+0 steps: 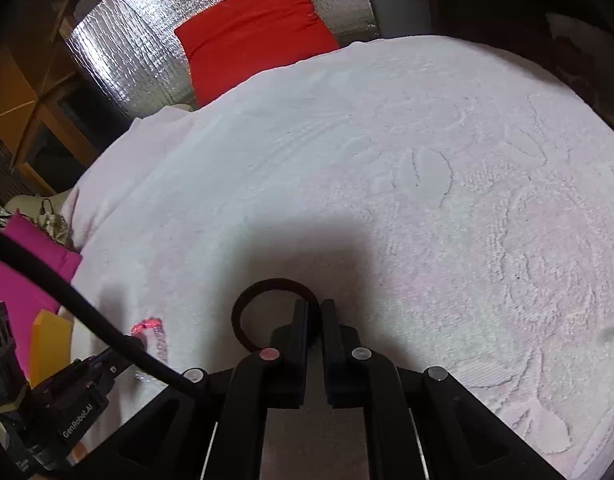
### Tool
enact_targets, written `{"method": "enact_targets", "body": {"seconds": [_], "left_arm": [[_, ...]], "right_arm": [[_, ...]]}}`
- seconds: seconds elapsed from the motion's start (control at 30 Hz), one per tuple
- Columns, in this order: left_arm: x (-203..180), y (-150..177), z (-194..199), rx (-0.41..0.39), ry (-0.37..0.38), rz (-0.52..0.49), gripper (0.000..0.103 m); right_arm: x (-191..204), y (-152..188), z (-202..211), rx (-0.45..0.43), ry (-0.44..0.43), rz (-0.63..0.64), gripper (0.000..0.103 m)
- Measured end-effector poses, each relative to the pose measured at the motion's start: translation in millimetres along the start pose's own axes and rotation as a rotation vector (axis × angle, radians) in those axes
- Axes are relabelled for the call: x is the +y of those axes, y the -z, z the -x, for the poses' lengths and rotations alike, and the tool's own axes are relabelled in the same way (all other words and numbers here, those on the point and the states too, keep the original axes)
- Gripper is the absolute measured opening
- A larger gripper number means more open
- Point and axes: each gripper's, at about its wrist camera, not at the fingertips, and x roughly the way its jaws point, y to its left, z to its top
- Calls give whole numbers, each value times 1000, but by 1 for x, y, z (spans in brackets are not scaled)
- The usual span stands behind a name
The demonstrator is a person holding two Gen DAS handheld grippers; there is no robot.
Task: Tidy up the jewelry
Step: 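Close the left tool on the pink-and-clear bead bracelet, then carry the pink bead bracelet and maroon bangle over the orange tray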
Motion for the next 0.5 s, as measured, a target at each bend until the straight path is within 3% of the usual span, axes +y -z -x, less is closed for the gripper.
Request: {"method": "enact_targets", "body": {"seconds": [0.5], "left_arm": [[21, 8, 33, -36, -27, -14, 7]], "right_arm": [[19, 1, 1, 9, -111, 19, 7]]}}
